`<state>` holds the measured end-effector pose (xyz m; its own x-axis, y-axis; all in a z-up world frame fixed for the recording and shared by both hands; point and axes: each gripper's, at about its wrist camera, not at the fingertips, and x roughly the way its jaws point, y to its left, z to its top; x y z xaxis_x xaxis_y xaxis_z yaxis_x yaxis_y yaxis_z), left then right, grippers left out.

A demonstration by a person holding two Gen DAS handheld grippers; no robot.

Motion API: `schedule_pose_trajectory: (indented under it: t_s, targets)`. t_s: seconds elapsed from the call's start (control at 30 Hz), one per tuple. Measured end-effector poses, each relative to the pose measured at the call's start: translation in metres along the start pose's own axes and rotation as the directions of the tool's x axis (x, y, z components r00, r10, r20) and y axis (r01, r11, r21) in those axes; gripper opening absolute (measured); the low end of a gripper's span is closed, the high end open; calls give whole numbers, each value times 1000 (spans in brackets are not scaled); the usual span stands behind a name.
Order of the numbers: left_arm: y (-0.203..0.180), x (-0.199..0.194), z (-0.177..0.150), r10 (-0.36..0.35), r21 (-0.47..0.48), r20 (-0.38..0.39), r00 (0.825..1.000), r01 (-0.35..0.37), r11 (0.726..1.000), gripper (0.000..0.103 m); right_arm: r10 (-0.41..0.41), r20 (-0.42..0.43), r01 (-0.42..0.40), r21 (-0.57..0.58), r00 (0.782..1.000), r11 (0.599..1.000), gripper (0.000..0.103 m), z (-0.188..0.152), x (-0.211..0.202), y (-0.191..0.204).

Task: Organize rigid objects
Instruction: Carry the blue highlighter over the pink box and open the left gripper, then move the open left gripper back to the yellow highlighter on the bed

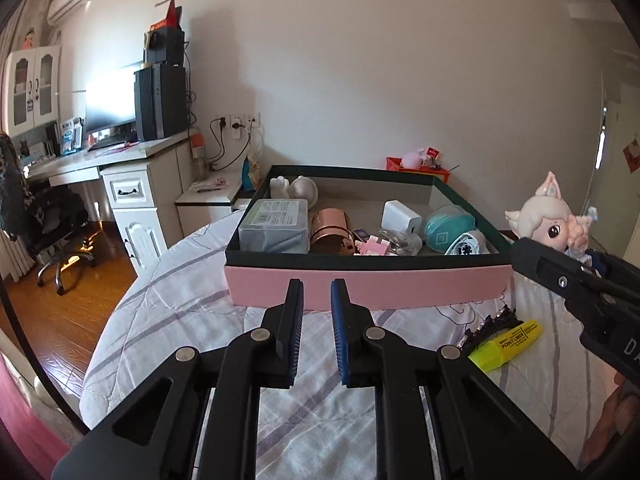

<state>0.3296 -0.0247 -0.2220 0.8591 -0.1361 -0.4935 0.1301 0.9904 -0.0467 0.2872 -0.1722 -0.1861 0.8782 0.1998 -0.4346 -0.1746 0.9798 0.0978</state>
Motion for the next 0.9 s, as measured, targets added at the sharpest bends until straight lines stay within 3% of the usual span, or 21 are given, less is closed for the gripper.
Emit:
schedule_pose_trajectory:
  t_s: [0.27, 0.43, 0.6, 0.9]
  targets:
    - [-6, -2, 1, -39, 39, 6, 999, 39, 998, 14, 11, -34, -10, 29, 999, 1000, 46, -13, 12, -14]
    - [-2, -13, 6, -118, 11, 16, 993, 118, 993, 14, 6, -26, -6, 20, 1000, 1000, 46, -11, 7, -14]
    - [1, -17, 17, -131, 5, 36, 991, 131, 991, 12, 2, -9, -2, 2, 1000, 1000, 46, -2, 2, -10]
    - [-1, -22, 4, -204, 10, -83, 975, 206, 979, 14, -18, -26, 19, 18, 999, 1000, 46, -11, -10, -24]
